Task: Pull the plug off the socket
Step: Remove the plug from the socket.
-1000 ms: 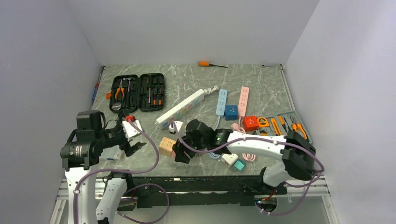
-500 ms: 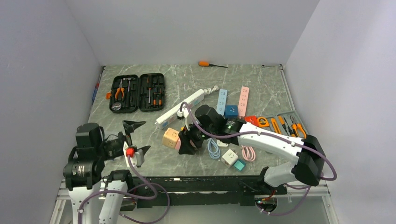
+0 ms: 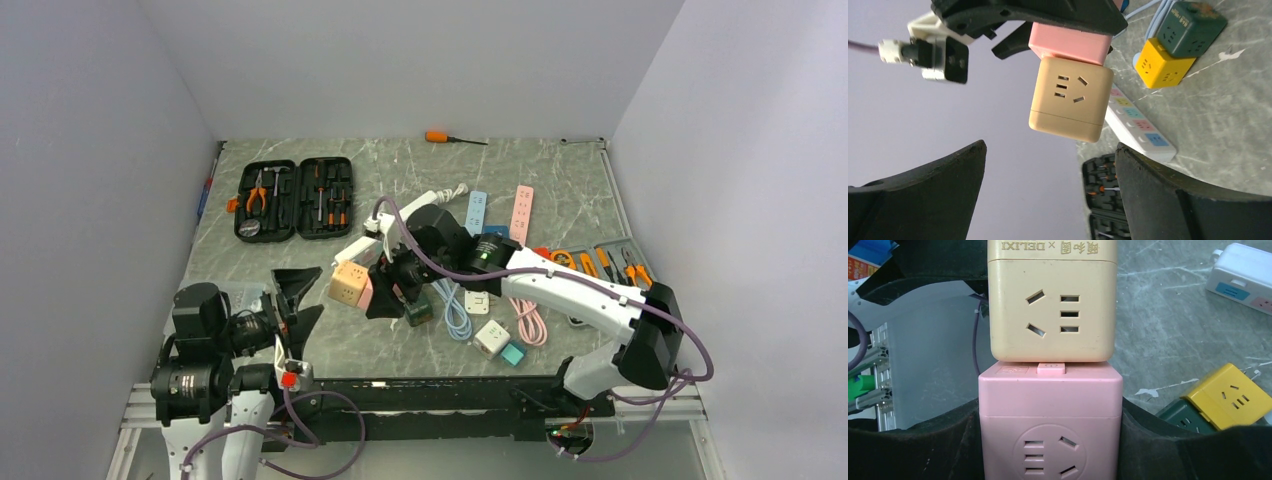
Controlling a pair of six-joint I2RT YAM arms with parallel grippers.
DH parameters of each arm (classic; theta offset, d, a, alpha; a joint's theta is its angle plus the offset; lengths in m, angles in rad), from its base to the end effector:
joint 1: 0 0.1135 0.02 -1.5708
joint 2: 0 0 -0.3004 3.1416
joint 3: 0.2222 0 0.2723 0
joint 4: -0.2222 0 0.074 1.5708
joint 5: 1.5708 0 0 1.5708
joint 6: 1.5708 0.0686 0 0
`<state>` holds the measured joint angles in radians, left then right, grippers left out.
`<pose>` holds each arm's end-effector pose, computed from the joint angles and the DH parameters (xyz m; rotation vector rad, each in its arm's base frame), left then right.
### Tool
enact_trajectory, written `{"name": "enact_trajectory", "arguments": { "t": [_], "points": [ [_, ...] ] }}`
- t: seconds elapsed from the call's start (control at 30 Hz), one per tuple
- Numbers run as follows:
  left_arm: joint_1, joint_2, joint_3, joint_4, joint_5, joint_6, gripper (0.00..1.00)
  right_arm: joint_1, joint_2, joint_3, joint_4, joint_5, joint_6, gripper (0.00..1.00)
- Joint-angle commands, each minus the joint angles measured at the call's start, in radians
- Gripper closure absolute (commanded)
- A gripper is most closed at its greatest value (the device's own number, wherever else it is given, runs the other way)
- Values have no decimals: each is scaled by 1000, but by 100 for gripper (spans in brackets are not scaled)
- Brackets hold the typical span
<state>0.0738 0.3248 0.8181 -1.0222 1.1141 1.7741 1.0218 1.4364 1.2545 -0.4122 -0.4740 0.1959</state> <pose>0.0353 -0.0591 0.3354 1.6709 0.6623 0.1397 0.1631 0.3266 0.3466 -1.2092 2.0147 1.1699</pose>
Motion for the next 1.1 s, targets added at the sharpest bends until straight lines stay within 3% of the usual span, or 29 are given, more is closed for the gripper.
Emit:
{"name": "enact_trajectory", "arguments": {
  "t": [0.0,0.23,0.4,0.5,0.83,1.07],
  "points": [
    [4,23,10,-35,52,191,0,6,2,87,24,-37,13,100],
    [3,63,2,-72,63,320,1,46,56,148,12,-24,14,100],
    [4,51,-46,88,73,225,1,77,101,197,19,-16,17,100],
    [4,61,-46,60,65,257,2,87,122,222,22,-14,17,100],
    [4,46,-81,71,59,261,31,94,153,253,40,-24,23,100],
    [3,70,-71,-7,36,371,28,115,216,330,8,-23,6,100]
  ]
}}
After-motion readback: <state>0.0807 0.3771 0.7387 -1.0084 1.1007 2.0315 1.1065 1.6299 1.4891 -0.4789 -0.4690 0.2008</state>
